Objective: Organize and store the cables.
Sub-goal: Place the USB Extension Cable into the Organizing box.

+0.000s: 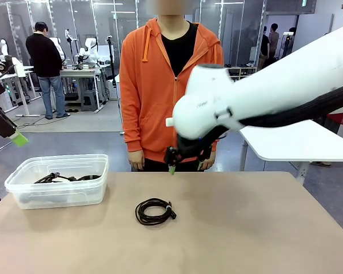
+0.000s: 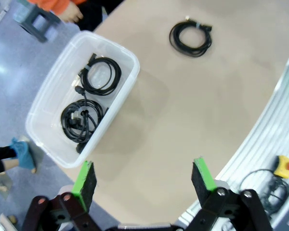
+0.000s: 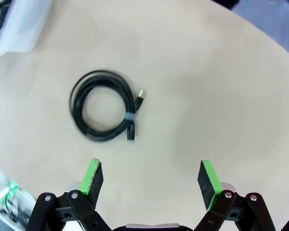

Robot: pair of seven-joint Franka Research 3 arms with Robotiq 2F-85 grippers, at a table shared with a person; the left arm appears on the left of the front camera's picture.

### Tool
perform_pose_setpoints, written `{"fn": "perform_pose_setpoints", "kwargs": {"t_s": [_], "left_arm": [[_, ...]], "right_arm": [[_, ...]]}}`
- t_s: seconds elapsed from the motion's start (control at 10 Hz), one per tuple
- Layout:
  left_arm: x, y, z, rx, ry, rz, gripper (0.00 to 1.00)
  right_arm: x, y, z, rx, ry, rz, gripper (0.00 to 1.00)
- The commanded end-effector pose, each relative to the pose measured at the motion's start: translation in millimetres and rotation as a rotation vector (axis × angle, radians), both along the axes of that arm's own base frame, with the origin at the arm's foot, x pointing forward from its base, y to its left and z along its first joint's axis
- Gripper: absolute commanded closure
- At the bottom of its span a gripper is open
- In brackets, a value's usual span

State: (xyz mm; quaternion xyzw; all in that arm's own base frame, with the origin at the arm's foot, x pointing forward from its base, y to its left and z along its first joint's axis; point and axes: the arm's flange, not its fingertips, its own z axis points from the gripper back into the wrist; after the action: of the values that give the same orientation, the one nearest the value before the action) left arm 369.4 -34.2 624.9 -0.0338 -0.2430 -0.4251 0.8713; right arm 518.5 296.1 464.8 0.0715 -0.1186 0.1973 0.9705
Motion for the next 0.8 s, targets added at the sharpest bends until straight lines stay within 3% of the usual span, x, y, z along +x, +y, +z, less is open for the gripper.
{"fn": "perform_pose_setpoints", "kwargs": {"t_s": [0.0, 0.3, 0.7], "left_arm": [[2, -2, 3, 0.011, -0.006, 0.025, 0.0], [2, -2, 3, 0.011, -0.006, 0.025, 0.0], [2, -2, 3, 0.011, -0.006, 0.025, 0.0]], "right_arm": [[-18, -52, 15, 0.041, 0.066, 0.09, 0.0], [-44, -117, 46, 0.031, 0.02, 0.2, 0.0], [-55, -232, 82, 0.021, -0.05, 0.261, 0.0]]}}
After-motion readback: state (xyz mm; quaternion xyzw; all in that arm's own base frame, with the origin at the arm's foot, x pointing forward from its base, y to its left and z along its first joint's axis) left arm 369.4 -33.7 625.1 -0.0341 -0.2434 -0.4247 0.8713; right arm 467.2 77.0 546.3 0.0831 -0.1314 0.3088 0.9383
